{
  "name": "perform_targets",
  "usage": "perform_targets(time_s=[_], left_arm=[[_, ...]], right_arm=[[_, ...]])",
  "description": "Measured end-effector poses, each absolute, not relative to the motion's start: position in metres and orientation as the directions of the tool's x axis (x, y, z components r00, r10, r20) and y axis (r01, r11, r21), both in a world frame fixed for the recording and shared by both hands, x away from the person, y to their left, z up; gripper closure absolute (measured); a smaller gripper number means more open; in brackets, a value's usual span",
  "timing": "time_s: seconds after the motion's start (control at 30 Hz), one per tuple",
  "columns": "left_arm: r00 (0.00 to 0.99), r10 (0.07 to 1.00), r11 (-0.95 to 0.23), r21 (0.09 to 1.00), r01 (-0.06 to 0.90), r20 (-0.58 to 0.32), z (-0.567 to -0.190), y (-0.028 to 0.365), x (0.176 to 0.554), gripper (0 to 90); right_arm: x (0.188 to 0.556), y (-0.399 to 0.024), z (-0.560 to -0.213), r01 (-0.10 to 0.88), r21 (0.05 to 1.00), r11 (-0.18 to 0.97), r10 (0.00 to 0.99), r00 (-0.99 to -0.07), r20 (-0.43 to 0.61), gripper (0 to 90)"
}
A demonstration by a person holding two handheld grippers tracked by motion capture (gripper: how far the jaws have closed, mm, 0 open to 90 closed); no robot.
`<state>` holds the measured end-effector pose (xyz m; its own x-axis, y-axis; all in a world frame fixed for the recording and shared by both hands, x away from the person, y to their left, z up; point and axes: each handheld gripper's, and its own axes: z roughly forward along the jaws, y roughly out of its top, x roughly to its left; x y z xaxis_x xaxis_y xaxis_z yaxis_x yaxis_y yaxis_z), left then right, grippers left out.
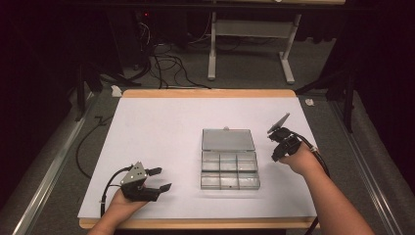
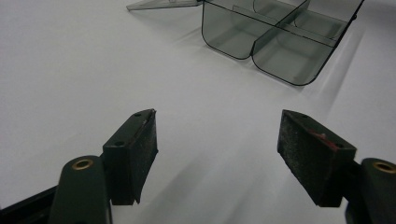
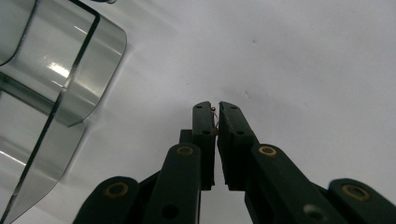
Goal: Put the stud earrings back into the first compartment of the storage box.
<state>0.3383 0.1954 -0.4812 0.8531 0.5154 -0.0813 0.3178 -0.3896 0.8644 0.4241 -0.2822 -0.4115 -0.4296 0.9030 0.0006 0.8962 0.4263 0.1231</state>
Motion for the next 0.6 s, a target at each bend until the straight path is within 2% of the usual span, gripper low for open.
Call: perform_targets(time_s=[0.17, 0.33, 0.47, 0.6], left_arm=[[0.855, 0.513, -0.392, 0.863, 0.317, -0.081, -0.481, 0.195, 0.338, 29.1], [0.856, 0.512, -0.393, 0.864, 0.316, -0.080, -0.481, 0.195, 0.338, 29.1], [0.856, 0.511, -0.392, 0.864, 0.317, -0.082, -0.481, 0.195, 0.338, 29.1], [0.856, 0.510, -0.397, 0.861, 0.318, -0.080, -0.481, 0.195, 0.339, 29.1]], right_arm=[[0.421, -0.281, -0.411, 0.896, 0.124, 0.427, 0.901, -0.433, 0.023, 86.1], [0.420, -0.281, -0.430, 0.898, 0.095, 0.429, 0.901, -0.434, 0.030, 85.4], [0.420, -0.282, -0.435, 0.899, 0.092, 0.428, 0.902, -0.432, 0.019, 76.4], [0.423, -0.285, -0.425, 0.904, 0.128, 0.409, 0.911, -0.413, 0.007, 75.2]])
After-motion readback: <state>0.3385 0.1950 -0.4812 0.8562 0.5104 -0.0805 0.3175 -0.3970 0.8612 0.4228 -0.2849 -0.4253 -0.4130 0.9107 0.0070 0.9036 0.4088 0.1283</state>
